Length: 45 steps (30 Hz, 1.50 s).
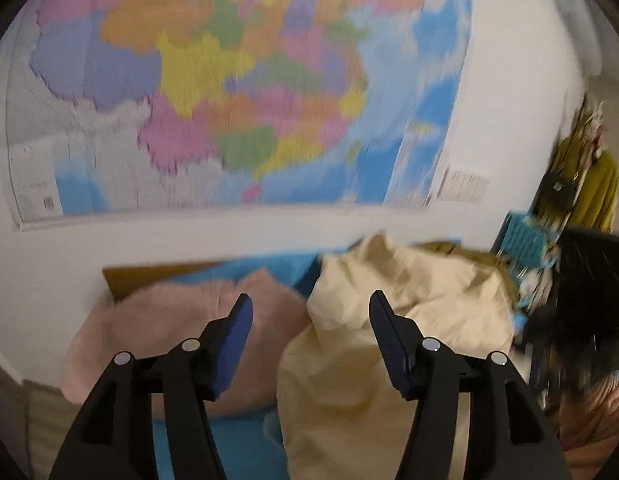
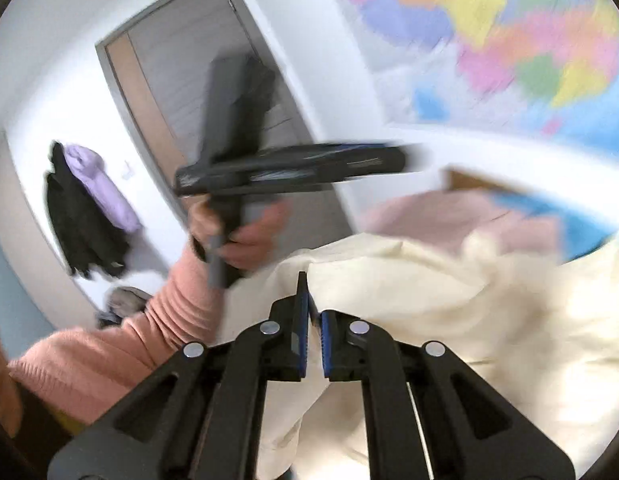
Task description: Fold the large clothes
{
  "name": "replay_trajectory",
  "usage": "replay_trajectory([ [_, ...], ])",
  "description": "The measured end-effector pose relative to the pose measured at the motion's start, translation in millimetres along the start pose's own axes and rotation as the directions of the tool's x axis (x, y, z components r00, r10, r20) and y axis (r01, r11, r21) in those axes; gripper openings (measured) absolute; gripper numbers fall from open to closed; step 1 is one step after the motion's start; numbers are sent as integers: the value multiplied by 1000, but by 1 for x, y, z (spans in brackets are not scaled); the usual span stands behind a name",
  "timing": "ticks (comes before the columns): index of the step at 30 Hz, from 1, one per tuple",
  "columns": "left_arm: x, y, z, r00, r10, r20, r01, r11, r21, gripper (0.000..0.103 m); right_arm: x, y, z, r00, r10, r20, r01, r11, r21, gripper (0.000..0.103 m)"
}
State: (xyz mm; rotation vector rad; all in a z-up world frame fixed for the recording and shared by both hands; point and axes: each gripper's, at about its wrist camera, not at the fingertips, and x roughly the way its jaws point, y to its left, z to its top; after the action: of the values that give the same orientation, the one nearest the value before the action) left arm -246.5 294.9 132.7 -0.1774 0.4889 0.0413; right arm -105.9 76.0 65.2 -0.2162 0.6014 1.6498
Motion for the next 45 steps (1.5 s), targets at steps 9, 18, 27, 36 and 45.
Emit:
replay_trajectory([
  [9, 89, -48, -85, 967, 39, -253, 15, 978, 209, 59, -55, -94, -83, 895, -329, -302, 371, 924, 95, 27],
  [18, 119, -33, -132, 932, 36, -361, 16, 990, 141, 62, -95, -102, -163, 940, -321, -116, 340, 910, 239, 90],
  [27, 133, -38, -125, 932, 32, -360, 7, 994, 105, 67, -63, -62, -203, 925, -323, -202, 347, 932, 101, 55],
  [36, 125, -60, -131, 952, -15, -307, 55, 991, 124, 71, -162, -70, -168, 844, -497, -202, 532, 823, 197, 23],
  [45, 119, -76, -162, 944, -34, -327, 100, 977, 189, 71, -149, -82, -114, 867, -468, -172, 494, 854, 164, 93],
])
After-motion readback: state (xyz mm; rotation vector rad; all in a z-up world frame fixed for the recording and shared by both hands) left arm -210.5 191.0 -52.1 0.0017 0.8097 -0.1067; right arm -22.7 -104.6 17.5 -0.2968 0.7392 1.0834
